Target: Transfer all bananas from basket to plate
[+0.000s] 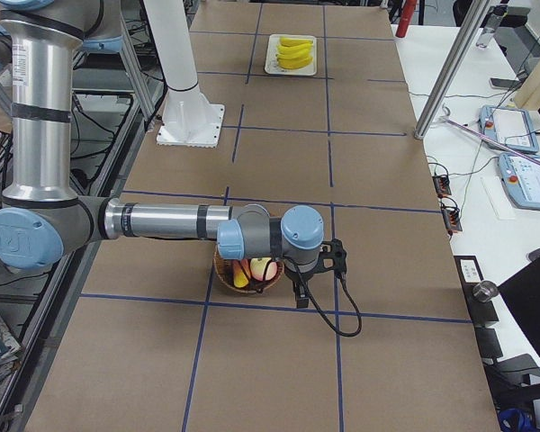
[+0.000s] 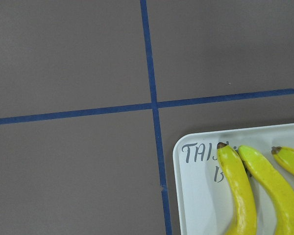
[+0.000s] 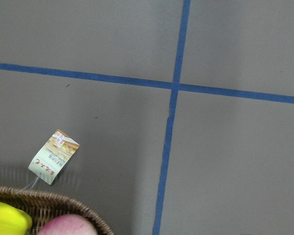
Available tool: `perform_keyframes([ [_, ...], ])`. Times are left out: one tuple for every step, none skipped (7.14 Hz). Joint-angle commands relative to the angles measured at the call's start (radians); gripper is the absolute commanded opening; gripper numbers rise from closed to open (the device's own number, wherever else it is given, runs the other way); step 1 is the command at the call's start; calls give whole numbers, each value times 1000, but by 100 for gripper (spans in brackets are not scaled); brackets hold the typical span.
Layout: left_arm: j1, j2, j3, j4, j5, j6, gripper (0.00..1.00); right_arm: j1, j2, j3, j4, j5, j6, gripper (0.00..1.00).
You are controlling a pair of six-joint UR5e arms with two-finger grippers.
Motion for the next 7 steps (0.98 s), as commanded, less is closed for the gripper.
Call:
perform_keyframes([
  [-1, 13, 0, -1, 0, -4, 100, 85, 2, -54, -2, 6, -57, 100],
  [1, 13, 1, -1, -1, -4, 100, 102, -1, -59, -10, 11, -65, 100],
  [1, 13, 7, -1, -1, -4, 100, 107, -1, -54, -13, 31, -56, 100],
  [1, 13, 7, -1, -1, -4, 100, 113, 5, -45, -34, 33, -54, 100],
  [1, 13, 18, -1, -3, -4, 100, 113, 13, -15, -100, 34, -53, 100],
  [1, 13, 21, -1, -4, -4, 100, 113, 13, -4, -110, 48, -51, 100],
  [1, 13, 20, -1, -6, -4, 100, 113, 11, -7, -108, 69, -51, 100],
])
